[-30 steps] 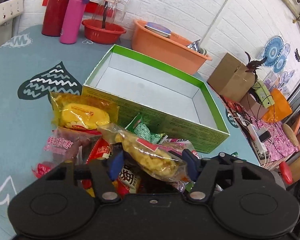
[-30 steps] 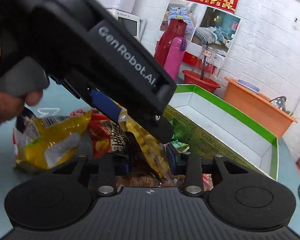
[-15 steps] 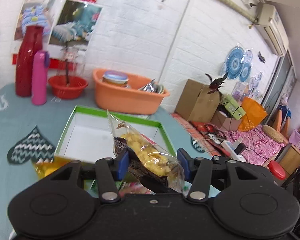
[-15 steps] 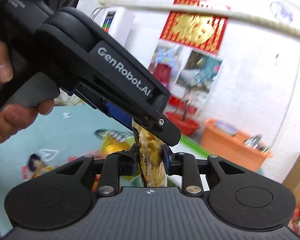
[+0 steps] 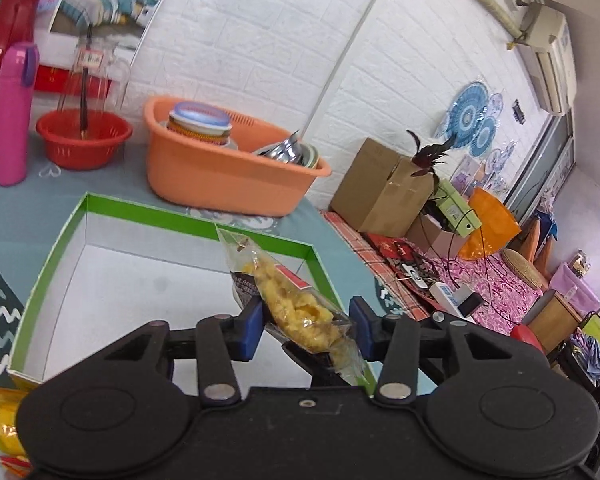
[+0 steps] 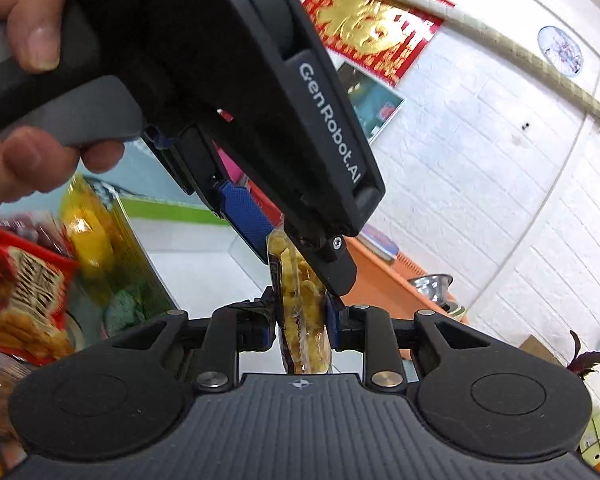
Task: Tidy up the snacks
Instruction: 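Drop the puff bag into the green box with the left gripper, then move the left gripper to the red wafer bag and grasp it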
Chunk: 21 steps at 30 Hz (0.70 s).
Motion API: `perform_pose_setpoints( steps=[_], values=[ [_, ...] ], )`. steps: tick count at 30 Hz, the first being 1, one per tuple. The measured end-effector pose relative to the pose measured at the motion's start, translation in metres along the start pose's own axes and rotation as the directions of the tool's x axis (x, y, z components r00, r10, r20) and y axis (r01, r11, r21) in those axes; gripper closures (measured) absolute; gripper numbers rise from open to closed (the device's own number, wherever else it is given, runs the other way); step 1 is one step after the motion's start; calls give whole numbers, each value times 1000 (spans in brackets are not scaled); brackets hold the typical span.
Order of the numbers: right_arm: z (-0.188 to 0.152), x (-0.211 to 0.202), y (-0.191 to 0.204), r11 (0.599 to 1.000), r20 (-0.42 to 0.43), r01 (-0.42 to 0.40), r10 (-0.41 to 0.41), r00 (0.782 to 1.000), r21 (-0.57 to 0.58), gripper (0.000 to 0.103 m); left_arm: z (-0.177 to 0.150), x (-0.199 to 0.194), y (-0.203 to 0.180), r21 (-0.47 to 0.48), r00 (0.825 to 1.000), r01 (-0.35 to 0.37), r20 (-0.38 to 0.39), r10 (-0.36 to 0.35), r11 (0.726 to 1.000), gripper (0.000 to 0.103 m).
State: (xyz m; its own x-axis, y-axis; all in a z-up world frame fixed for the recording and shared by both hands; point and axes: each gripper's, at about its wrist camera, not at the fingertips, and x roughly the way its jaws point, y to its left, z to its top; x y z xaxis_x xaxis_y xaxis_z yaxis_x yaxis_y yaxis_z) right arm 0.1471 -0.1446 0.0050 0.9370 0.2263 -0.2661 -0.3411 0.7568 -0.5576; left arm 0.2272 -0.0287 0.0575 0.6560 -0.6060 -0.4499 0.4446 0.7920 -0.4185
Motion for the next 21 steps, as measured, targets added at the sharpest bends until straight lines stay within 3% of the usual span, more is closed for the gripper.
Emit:
perform_pose_setpoints(
  steps=[2, 3, 4, 5, 6, 7, 9, 12, 16, 21],
  values=[
    [0, 16, 1, 1000, -24, -13, 13, 1000, -2, 61, 0, 9, 8, -15, 1000, -16, -13, 16, 1000, 21],
    [-1, 22, 2, 1000, -36, -19, 19, 999, -2, 61, -1, 12, 11, -17, 1000, -21, -17, 21, 1000, 15],
    [1, 25, 0, 999, -54, -37, 37, 998, -2, 51, -2, 15, 14, -17, 999, -34, -23, 33, 999, 0],
    [2, 31, -1, 998, -76, -55, 56, 996, 7, 39, -3, 17, 16, -19, 998, -56, -31, 55, 998, 0],
    [2, 32, -2, 998, -82, -57, 59, 995, 27, 13, -5, 16, 17, -23, 996, -88, -31, 87, 996, 0],
    [3, 27, -5, 997, -69, -48, 52, 996, 59, 0, -7, 12, 17, -23, 993, -120, -21, 120, 992, 0],
    [4, 15, -14, 992, -49, -44, 50, 998, 118, 0, -10, 0, 16, -3, 988, -155, 4, 155, 988, 0],
    [12, -11, -31, 969, -34, -63, 73, 997, 239, 0, -9, -22, 10, -6, 989, -144, 8, 144, 990, 0],
    [11, -61, -51, 912, 29, -84, 78, 996, 401, 0, -11, -59, -17, 17, 988, -149, 31, 149, 989, 0],
    [-6, -125, -58, 862, 73, -88, 60, 996, 500, 0, -43, -98, -60, 88, 989, -140, 53, 136, 986, 0]
  ],
)
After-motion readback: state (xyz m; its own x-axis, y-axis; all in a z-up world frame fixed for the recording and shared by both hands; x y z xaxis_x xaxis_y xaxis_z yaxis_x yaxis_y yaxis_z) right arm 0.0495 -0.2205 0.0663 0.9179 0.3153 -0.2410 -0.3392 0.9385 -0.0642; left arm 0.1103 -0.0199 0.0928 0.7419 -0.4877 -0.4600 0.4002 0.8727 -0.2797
